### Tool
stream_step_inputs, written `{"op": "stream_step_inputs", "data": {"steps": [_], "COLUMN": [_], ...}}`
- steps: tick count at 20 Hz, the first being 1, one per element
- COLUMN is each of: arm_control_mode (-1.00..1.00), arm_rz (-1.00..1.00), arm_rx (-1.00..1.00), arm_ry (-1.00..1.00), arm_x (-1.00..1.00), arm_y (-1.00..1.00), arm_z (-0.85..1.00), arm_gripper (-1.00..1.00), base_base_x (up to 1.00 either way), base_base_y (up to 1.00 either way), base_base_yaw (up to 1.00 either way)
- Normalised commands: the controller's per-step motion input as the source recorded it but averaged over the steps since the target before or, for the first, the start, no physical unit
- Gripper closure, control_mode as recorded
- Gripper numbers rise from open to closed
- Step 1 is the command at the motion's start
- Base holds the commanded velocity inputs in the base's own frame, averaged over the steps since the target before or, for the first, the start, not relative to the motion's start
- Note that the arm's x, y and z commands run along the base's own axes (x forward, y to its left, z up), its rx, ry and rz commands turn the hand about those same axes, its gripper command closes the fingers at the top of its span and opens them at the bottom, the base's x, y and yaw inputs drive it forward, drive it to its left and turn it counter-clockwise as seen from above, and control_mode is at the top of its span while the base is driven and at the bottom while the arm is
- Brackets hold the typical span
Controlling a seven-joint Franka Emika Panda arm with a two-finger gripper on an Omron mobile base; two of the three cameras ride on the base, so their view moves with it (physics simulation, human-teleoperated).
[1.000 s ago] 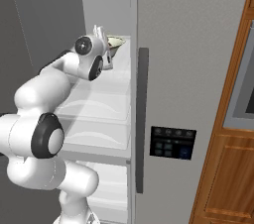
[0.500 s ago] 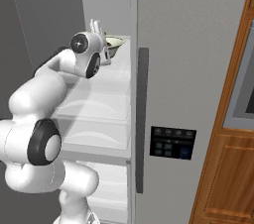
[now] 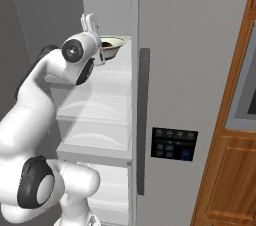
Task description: Place one of the steaks on the plate and the other in the bowl. Then place the bowl in the fridge.
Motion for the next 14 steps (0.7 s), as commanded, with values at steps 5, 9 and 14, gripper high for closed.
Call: {"op": "stream_step_inputs", "data": {"steps": [5, 9, 14], "arm_control_mode": [-1.0, -1.0, -1.0], "arm_rz": [0.16, 0.23, 0.3], "arm_rx": [0.04, 0.0, 0.0], "arm_ry": [0.0, 0.09, 0.05], "arm_x": [-1.0, -1.0, -1.0], "arm_y": [-0.38, -0.31, -0.1], "arm_z": [0.52, 0.12, -0.03], "arm_gripper": [-1.0, -1.0, -1.0], "base_base_x": [0.0, 0.0, 0.0], "base_base_y": [0.0, 0.0, 0.0], "base_base_yaw": [0.0, 0.0, 0.0]}}
